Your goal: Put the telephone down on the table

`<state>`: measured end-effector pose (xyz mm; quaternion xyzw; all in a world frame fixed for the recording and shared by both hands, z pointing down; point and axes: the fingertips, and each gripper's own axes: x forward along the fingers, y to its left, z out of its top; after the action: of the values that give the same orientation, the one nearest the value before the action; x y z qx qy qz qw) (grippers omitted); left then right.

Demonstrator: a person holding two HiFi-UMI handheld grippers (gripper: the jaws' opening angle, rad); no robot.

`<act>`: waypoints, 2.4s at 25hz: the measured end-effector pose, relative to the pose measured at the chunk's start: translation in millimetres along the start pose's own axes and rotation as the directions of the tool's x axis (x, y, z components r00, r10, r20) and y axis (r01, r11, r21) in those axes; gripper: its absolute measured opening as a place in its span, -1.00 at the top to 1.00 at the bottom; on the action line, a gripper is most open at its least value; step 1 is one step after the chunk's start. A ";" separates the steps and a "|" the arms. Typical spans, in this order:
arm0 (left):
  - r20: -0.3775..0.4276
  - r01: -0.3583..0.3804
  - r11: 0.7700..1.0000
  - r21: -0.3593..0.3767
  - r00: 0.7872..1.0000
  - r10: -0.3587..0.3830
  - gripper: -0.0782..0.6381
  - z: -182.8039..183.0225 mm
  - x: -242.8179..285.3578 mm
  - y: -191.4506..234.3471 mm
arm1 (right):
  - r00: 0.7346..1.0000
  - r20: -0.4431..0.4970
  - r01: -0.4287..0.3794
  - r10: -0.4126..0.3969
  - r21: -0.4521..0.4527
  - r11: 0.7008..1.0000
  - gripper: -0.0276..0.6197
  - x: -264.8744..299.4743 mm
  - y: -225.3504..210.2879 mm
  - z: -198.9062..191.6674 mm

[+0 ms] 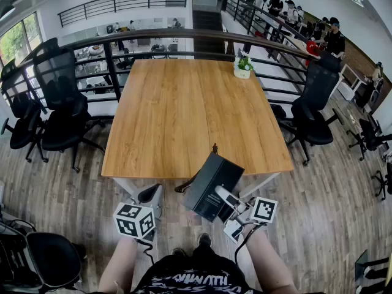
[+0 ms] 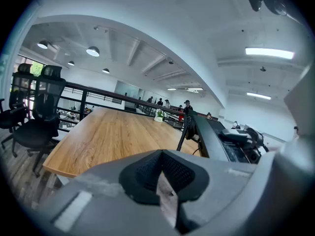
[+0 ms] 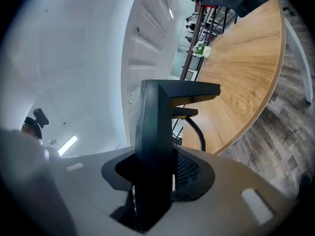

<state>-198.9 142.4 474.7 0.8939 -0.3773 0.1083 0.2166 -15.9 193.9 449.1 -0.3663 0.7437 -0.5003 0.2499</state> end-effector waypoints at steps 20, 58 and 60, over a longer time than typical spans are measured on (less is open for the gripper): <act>-0.022 0.020 1.000 -0.011 1.000 -0.021 0.78 -18.0 -27.8 13.3 | 1.000 0.005 0.008 -0.008 -0.003 1.000 0.42 5.2 13.1 -34.0; -0.020 -0.094 0.995 -0.021 0.995 0.094 0.78 54.2 146.3 58.8 | 0.993 -0.099 -0.060 0.062 0.022 0.998 0.42 99.3 -80.9 145.3; -0.018 -0.111 0.994 -0.023 0.994 0.111 0.78 62.5 159.6 62.4 | 0.991 -0.112 -0.068 0.070 0.024 0.997 0.42 108.8 -87.0 163.2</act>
<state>-131.6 -25.9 495.5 0.8679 -0.4260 0.1230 0.2239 64.2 -4.2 468.1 -0.3090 0.7638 -0.5186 0.2285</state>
